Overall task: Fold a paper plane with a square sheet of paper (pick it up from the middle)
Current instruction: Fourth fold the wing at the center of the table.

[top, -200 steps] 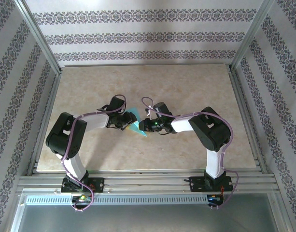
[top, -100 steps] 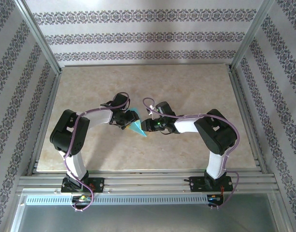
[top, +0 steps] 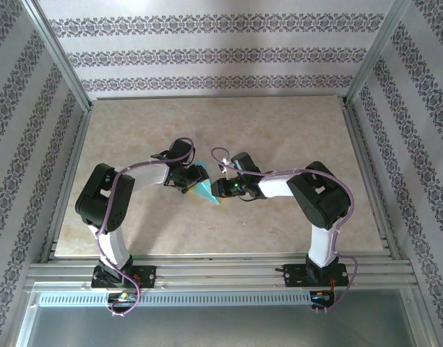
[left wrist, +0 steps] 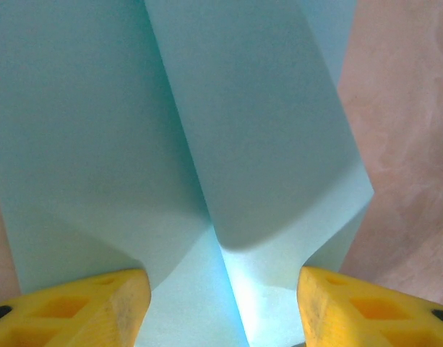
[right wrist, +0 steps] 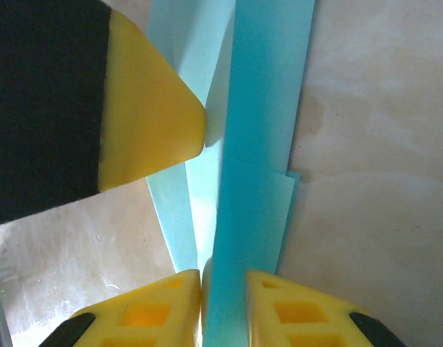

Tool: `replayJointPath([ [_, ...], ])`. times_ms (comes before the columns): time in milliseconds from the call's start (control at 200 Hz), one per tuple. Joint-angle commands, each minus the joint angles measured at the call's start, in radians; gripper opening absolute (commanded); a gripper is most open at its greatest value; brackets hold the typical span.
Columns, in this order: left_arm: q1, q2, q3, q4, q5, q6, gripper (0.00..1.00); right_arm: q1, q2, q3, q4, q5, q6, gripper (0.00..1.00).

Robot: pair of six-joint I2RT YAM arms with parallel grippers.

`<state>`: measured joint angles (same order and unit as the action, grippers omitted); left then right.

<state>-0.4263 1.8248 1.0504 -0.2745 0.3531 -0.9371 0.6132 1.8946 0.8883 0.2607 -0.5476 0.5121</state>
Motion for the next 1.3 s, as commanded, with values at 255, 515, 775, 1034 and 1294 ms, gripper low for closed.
replayJointPath([
  [255, -0.011, 0.09, -0.06, -0.132, -0.092, 0.012, 0.61, 0.037, 0.01, 0.027, -0.027, 0.032, -0.059, 0.28],
  [515, -0.011, 0.089, -0.057, -0.131, -0.089, 0.01, 0.61, 0.06, 0.014, 0.058, -0.106, 0.106, -0.107, 0.26],
  [775, -0.011, 0.083, -0.059, -0.128, -0.086, 0.008, 0.61, 0.068, 0.026, 0.065, -0.134, 0.129, -0.121, 0.17],
  [1034, -0.011, 0.047, -0.043, -0.119, -0.078, 0.031, 0.61, 0.025, 0.042, 0.046, -0.071, 0.003, -0.071, 0.12],
  [1294, -0.009, -0.027, -0.029, -0.006, 0.013, 0.121, 0.65, -0.013, 0.067, 0.043, -0.033, -0.097, -0.002, 0.1],
])
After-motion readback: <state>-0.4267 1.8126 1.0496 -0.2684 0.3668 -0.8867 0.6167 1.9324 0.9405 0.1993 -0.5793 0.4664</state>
